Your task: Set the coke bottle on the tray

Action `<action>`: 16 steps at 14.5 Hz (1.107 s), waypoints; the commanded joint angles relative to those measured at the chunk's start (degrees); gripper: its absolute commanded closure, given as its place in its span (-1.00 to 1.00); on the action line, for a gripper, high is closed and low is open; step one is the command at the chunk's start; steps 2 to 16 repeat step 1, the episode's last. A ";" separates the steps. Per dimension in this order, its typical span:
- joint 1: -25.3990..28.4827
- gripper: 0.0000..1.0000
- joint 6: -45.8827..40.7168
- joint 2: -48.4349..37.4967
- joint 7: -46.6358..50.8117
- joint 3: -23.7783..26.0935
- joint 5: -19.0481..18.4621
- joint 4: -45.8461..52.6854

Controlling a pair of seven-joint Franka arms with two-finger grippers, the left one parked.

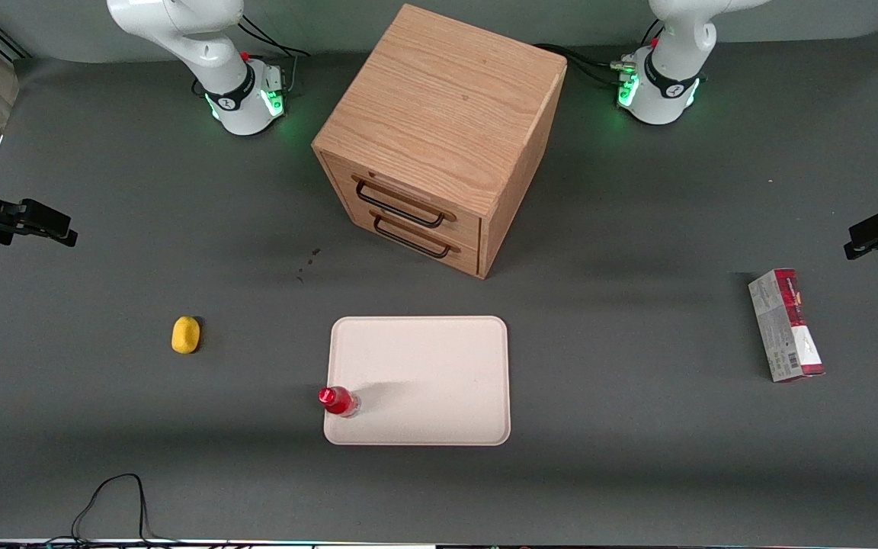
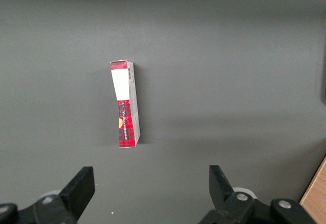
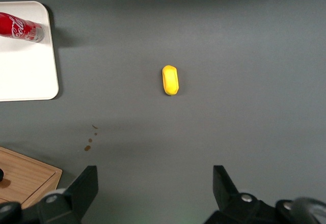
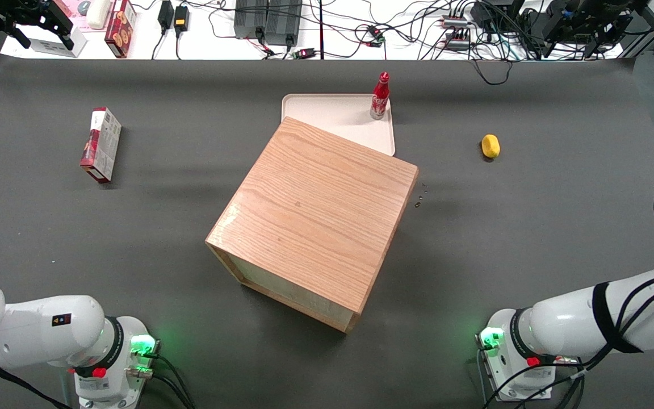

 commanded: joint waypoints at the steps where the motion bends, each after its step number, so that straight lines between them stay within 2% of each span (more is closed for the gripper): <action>1: -0.30 -1.00 -0.27 -1.50 -0.54 0.10 0.10 -1.36; 16: -0.30 -1.00 -0.27 -1.50 -0.54 0.10 0.10 -1.36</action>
